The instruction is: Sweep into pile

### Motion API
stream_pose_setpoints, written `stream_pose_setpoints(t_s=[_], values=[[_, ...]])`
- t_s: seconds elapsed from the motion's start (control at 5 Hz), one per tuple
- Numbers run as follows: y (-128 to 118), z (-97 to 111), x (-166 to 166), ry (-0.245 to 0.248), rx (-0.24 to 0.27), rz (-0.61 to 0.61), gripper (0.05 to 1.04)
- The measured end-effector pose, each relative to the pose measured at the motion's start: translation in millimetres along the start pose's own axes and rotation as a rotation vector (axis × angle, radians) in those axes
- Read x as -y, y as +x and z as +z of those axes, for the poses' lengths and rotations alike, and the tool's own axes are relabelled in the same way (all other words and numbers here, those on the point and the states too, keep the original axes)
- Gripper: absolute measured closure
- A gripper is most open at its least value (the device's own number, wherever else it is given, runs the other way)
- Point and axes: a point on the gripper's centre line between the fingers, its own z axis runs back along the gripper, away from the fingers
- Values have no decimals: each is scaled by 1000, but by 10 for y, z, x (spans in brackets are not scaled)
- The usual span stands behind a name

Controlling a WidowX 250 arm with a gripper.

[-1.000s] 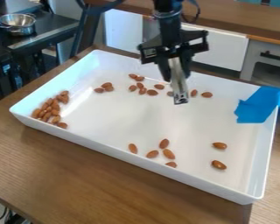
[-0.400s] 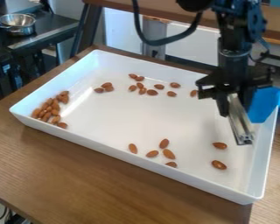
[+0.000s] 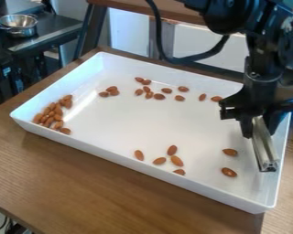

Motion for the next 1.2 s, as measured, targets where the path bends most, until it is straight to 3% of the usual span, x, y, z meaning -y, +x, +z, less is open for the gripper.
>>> stream_pose_setpoints(t_s=[0.6, 1.2], values=[[-207, -249, -195, 50, -6, -96, 708], [-114, -157, -663, 70, -31, -208, 709]])
